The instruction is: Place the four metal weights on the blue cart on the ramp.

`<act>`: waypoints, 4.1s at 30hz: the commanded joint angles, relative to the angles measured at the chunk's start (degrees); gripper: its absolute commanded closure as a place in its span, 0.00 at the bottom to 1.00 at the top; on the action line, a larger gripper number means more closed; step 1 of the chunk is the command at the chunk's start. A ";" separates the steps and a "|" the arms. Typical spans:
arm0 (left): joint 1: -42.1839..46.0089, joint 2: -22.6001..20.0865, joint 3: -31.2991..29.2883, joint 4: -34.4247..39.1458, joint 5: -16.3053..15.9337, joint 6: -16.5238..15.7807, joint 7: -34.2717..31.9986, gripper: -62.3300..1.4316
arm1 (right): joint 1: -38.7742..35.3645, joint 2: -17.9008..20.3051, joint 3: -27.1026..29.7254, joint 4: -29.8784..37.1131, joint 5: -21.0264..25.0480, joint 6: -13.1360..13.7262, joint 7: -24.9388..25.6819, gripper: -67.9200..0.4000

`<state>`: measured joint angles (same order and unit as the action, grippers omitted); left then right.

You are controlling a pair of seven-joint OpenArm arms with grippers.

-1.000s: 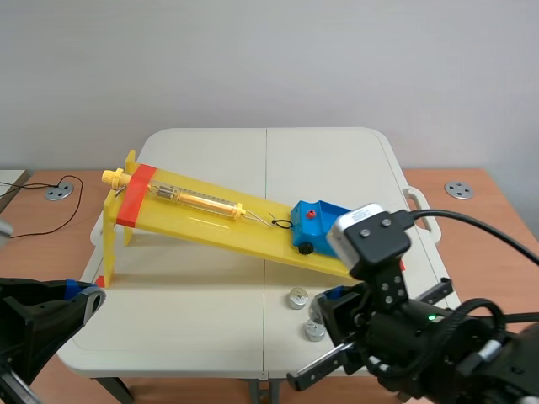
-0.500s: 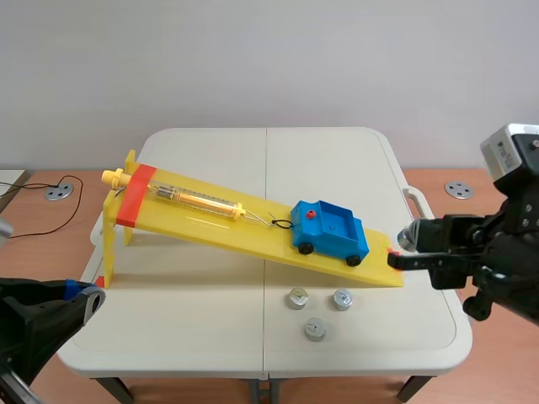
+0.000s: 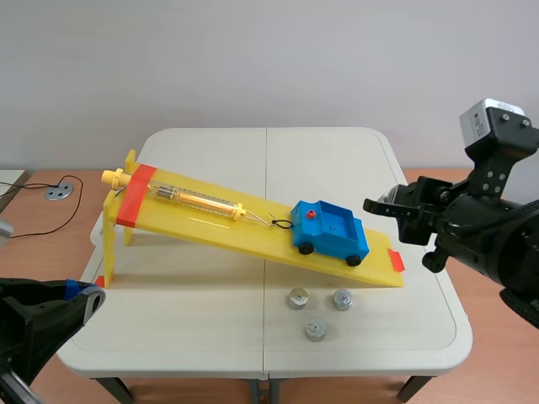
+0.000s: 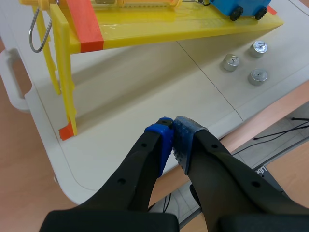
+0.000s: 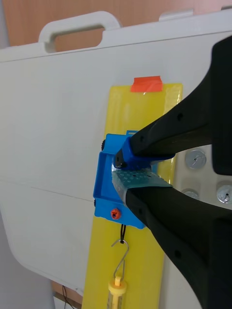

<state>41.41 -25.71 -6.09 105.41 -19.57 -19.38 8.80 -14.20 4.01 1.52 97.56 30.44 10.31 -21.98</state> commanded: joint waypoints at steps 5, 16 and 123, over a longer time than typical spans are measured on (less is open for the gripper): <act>0.33 1.07 -0.90 4.13 -3.17 -1.38 -5.68 0.93 | 8.87 -1.18 -1.16 -1.73 2.80 2.05 7.93 0.99; 0.33 1.07 -0.90 4.13 -3.17 -1.40 -5.70 0.93 | 16.20 -2.47 -1.20 -10.34 2.82 6.47 7.93 0.99; 0.33 1.05 -0.90 4.13 -3.17 -1.40 -5.25 0.93 | -3.10 17.66 -9.01 2.73 -12.92 21.84 10.40 0.59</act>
<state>41.41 -25.71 -6.09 105.41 -19.57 -19.38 8.80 -21.69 20.75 -8.84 99.26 15.09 33.23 -19.49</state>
